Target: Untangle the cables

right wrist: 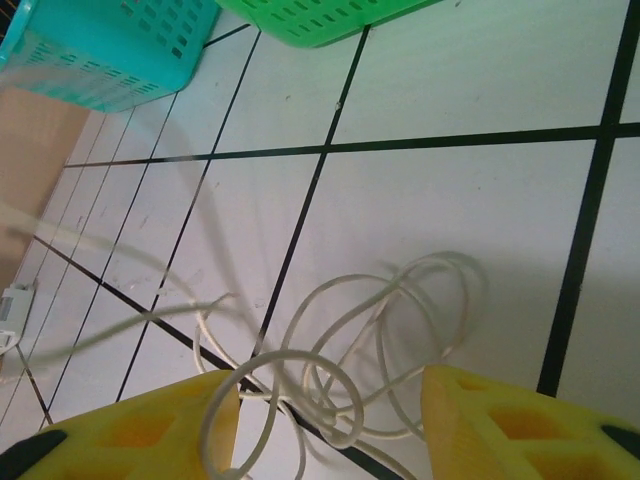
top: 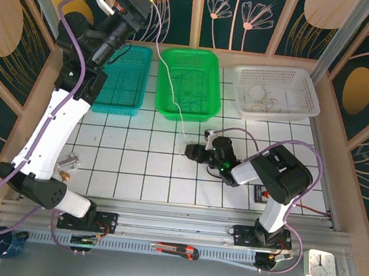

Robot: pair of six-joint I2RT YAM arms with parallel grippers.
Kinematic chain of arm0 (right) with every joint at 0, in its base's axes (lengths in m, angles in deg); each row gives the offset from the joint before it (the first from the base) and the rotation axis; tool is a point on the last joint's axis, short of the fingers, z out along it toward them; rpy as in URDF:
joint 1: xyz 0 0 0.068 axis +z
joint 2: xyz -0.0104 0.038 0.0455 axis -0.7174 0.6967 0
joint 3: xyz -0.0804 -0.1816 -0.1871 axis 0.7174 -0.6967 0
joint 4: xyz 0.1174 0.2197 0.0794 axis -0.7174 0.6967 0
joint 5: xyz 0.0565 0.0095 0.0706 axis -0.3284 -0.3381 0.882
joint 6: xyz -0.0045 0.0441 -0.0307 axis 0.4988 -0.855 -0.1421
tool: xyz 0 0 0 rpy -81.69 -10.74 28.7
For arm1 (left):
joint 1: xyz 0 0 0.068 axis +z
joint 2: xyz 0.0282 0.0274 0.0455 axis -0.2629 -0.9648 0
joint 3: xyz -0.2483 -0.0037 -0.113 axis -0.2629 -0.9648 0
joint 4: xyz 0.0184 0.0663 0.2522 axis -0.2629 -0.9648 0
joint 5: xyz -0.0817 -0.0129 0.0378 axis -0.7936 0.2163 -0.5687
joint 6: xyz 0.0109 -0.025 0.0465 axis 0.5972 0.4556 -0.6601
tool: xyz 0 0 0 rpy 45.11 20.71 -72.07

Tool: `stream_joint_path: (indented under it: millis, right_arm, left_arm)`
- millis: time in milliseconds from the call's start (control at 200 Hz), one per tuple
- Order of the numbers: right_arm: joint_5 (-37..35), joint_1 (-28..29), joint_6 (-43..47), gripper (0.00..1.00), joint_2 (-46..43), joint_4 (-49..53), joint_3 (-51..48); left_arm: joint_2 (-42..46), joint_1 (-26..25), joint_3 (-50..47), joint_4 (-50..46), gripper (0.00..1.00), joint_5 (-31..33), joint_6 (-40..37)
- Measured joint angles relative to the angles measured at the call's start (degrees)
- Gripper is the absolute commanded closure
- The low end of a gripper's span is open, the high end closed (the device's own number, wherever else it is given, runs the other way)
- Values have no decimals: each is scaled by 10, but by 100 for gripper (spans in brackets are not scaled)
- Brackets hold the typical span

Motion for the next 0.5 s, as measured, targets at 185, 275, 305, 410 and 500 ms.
stream_joint_path:
  millis: [185, 275, 305, 410, 500]
  right_arm:
    - [-6, 0, 0, 90, 0, 11, -7]
    - [-7, 0, -5, 100, 0, 16, -9]
    - [-7, 0, -3, 100, 0, 16, -9]
    - [-13, -1, -2, 100, -1, 16, -12]
    - [-20, -3, -3, 100, -5, 18, -21]
  left_arm:
    - [-19, 2, 33, -21, 100, 6, -8]
    - [-23, 3, 41, -30, 100, 9, -12]
    - [-25, 4, 44, -33, 100, 10, -13]
    - [-32, 7, 60, -44, 100, 12, -19]
    - [-40, 10, 82, -58, 100, 17, -28]
